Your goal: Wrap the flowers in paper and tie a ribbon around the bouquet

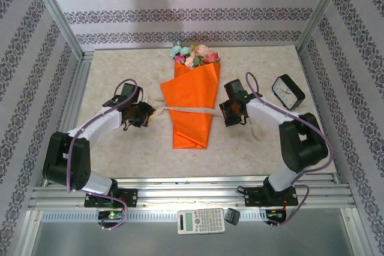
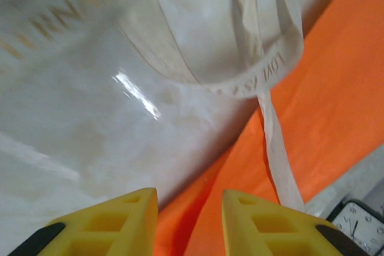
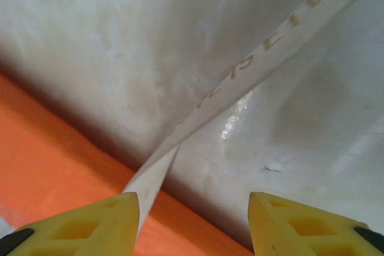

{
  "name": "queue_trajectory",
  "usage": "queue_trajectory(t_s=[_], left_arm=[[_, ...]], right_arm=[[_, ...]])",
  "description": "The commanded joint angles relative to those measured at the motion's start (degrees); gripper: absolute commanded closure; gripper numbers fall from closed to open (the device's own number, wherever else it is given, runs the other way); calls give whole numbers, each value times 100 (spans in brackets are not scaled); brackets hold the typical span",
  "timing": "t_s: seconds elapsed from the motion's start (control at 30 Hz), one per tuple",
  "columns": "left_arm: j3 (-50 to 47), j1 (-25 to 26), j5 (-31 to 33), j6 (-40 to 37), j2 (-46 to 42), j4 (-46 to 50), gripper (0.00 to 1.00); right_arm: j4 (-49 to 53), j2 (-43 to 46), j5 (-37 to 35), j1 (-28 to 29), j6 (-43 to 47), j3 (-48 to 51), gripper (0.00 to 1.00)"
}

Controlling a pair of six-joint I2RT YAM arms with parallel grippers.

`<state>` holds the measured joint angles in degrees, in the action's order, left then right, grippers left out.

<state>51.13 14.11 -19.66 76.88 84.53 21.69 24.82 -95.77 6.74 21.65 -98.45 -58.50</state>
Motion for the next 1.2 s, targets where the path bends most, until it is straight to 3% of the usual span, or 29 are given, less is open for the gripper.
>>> queue_trajectory(t_s=[0.0, 0.23, 0.3, 0.43, 0.47, 0.63, 0.83, 1.07, 1.17], left_arm=[[146, 269, -176, 327, 260, -502, 65], [175, 444, -262, 411, 400, -685, 65], [162, 455, -319, 444, 433, -739, 65], [132, 455, -388, 593, 456, -820, 59], [133, 461, -390, 652, 460, -799, 57], [-59, 532, -394, 1334, 485, -1041, 46], [-371, 727, -106, 2248, 675, -1809, 42], [-2, 824, 142, 2076, 1384, -1862, 41], [6, 804, 310, 1971, 1454, -1474, 48]], right_arm=[[-521, -331, 162, 5, -1084, -335, 47], [-855, -897, 35, -140, -1235, -521, 48], [-937, -1051, 218, -133, -1188, -535, 53], [-1014, -994, 399, 9, -1037, -377, 97], [-947, -864, 371, 59, -843, -385, 100], [-13, -77, 384, 449, 872, -691, 100], [194, 1218, 837, 843, 1867, 381, 100], [505, 2106, 1090, 1055, 2388, 1066, 100], [854, 2402, 848, 980, 2643, 1117, 100]])
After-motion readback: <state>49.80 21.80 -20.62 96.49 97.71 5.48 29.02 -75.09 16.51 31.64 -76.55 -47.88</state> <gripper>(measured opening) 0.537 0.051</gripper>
